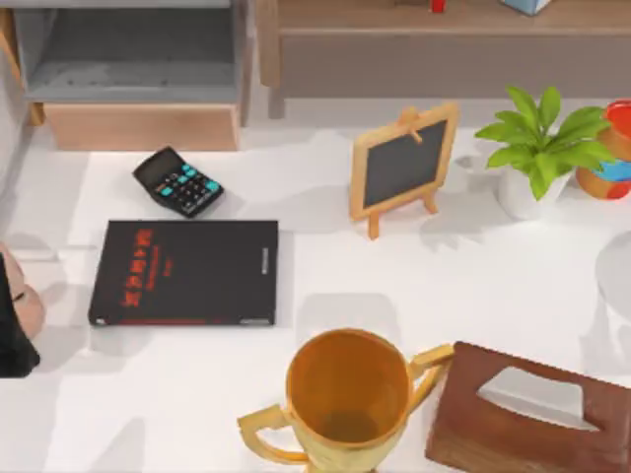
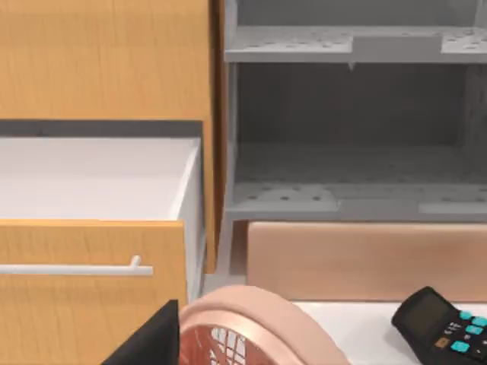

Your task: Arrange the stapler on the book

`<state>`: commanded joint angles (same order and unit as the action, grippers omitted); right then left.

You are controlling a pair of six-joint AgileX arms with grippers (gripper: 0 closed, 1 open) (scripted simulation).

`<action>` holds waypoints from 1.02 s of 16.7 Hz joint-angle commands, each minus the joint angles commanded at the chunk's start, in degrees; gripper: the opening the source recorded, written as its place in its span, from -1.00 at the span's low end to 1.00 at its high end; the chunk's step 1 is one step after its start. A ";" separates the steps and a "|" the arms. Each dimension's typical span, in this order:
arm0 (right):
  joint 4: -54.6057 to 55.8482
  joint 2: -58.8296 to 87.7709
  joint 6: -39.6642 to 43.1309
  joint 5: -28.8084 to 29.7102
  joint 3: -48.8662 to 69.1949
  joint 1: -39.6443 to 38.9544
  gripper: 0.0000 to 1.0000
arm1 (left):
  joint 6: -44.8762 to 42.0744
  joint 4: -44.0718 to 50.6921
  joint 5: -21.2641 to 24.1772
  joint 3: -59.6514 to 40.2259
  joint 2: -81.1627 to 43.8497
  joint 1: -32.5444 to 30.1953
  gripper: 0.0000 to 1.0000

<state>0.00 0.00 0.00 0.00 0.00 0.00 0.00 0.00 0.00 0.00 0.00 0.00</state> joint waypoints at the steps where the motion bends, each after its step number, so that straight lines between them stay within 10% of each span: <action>1: 0.00 0.00 0.00 0.00 0.00 0.00 1.00 | 0.00 0.00 0.00 0.00 0.00 0.00 1.00; 9: 0.00 0.00 0.00 0.00 0.00 0.00 1.00 | -5.43 11.48 -1.64 -16.06 -14.53 4.55 1.00; 17: 0.00 0.00 0.00 0.00 0.00 0.00 1.00 | -12.32 39.60 -4.78 -67.38 -57.01 15.20 1.00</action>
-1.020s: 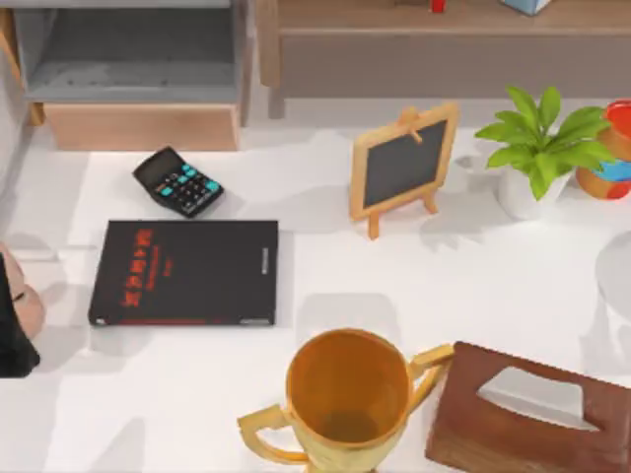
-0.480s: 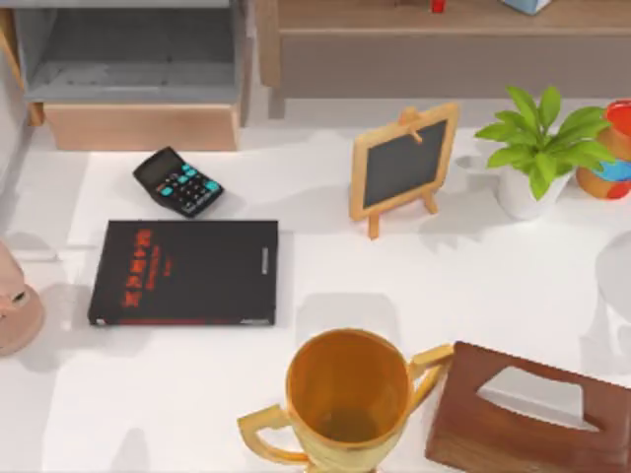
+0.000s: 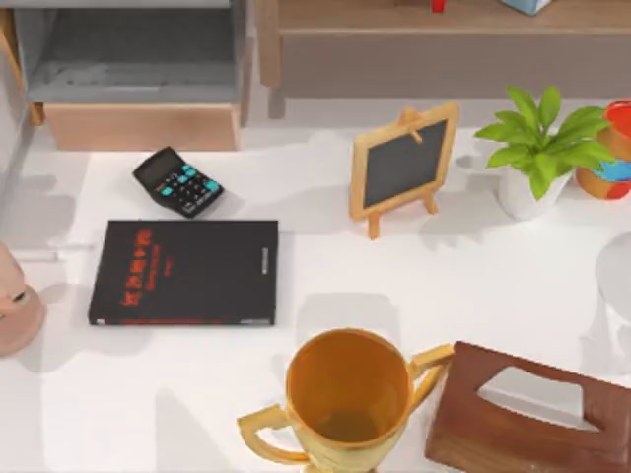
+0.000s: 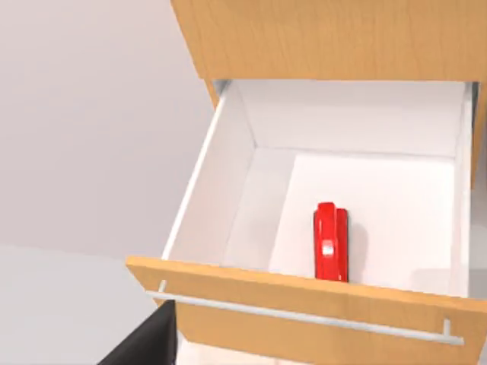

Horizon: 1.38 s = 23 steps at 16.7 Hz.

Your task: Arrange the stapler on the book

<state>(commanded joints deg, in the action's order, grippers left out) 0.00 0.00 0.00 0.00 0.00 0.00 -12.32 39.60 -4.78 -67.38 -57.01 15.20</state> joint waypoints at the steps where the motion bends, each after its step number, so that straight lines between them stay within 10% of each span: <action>1: 0.00 0.00 0.00 0.00 0.00 0.00 1.00 | -0.41 3.83 -0.34 -7.37 -6.30 1.30 1.00; 12: 0.00 0.00 0.00 0.00 0.00 0.00 1.00 | 0.02 36.41 0.64 -66.59 -69.02 6.31 1.00; 23: 0.00 0.00 0.00 0.00 0.00 0.00 1.00 | 2.70 45.71 6.07 -86.73 -96.13 3.25 1.00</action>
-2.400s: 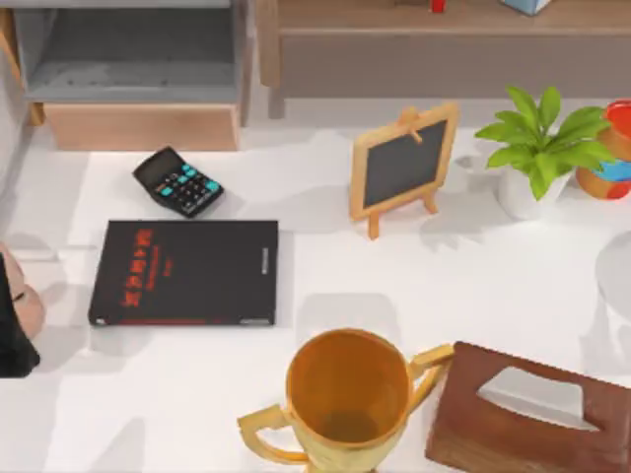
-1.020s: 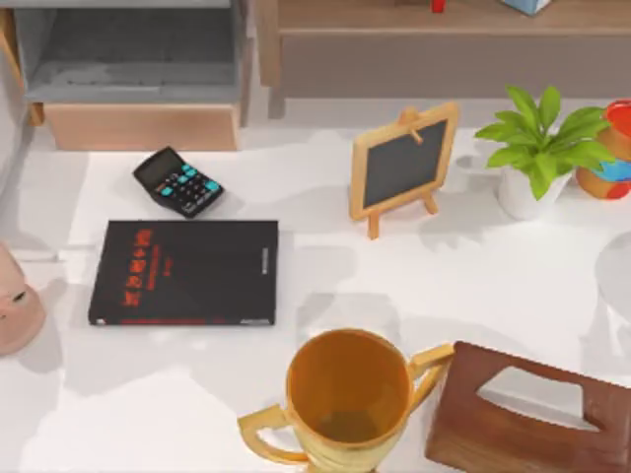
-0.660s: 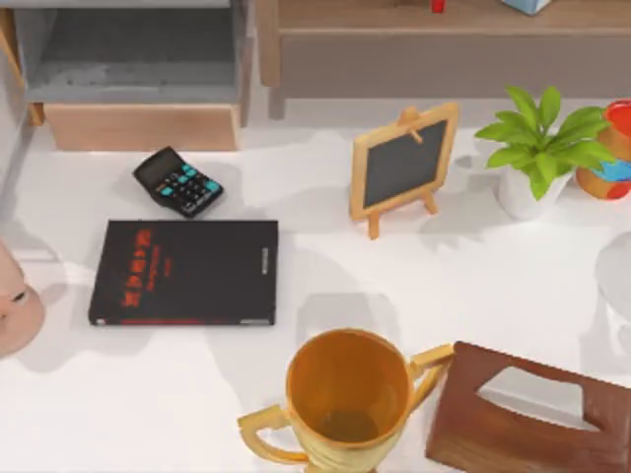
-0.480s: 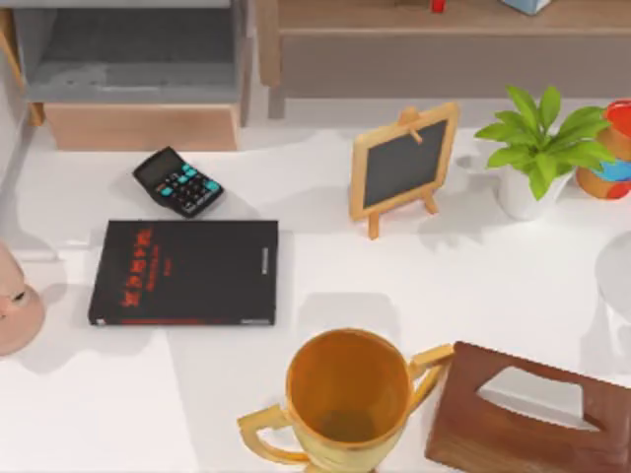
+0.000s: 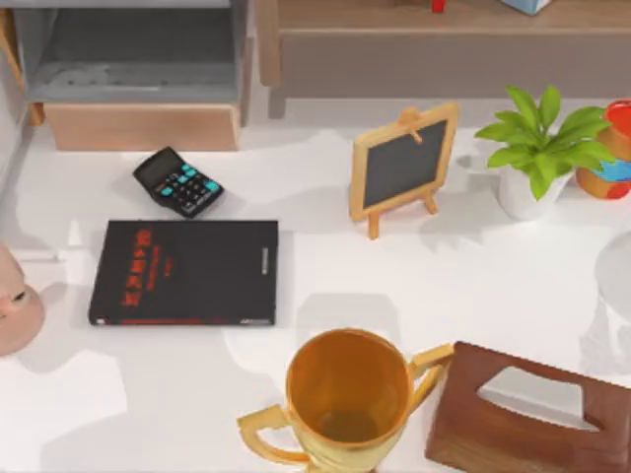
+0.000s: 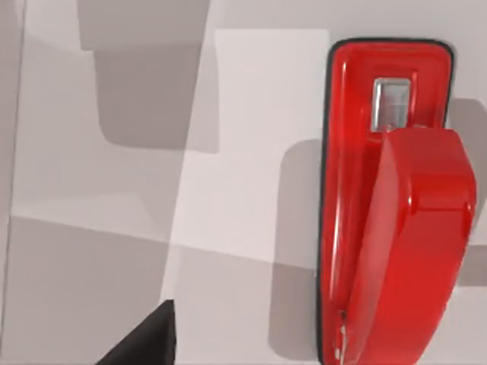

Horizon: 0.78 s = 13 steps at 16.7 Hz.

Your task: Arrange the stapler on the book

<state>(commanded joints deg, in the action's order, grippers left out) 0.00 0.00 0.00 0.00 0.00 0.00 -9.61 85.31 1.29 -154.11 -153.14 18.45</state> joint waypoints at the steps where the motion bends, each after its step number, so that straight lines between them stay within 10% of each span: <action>1: 0.00 0.00 0.00 0.00 0.00 0.00 1.00 | 0.00 0.00 0.00 0.00 0.00 0.00 1.00; 13: 0.00 0.00 0.00 0.00 0.00 0.00 1.00 | -1.64 -2.50 0.49 12.92 10.37 1.83 1.00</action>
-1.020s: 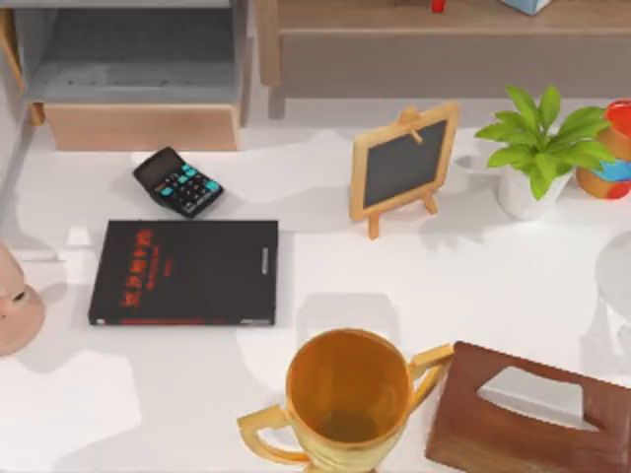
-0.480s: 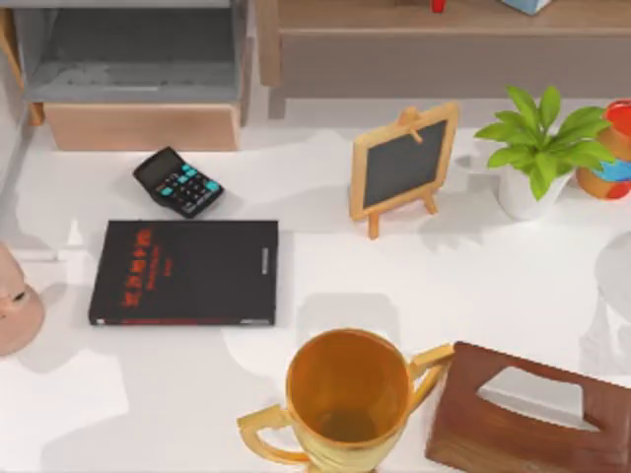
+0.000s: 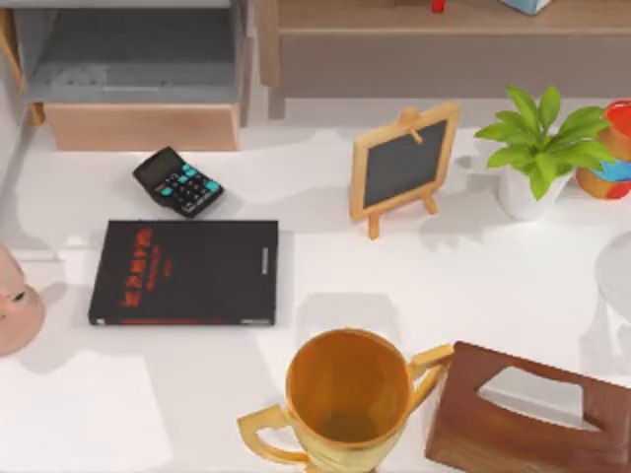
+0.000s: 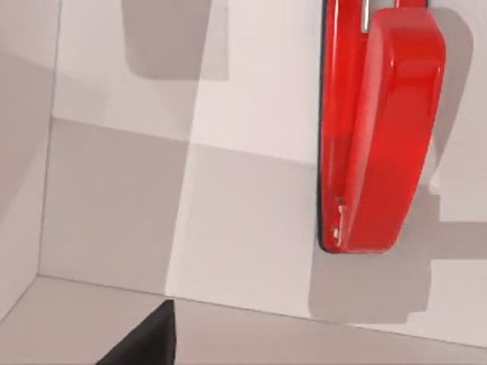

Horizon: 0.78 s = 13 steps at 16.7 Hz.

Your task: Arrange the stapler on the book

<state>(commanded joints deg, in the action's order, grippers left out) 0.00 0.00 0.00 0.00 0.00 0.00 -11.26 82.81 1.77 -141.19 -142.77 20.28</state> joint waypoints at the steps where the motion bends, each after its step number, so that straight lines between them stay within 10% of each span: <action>1: 0.00 0.00 0.00 0.00 0.00 0.00 1.00 | -0.11 -0.67 0.03 1.54 0.95 0.17 1.00; 13: 0.00 0.00 0.00 0.00 0.00 0.00 1.00 | 1.64 -10.21 -0.50 1.48 -8.71 -1.78 1.00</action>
<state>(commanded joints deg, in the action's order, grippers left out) 0.00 0.00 0.00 0.00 0.00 0.00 -9.61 72.60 1.27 -139.71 -151.47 18.50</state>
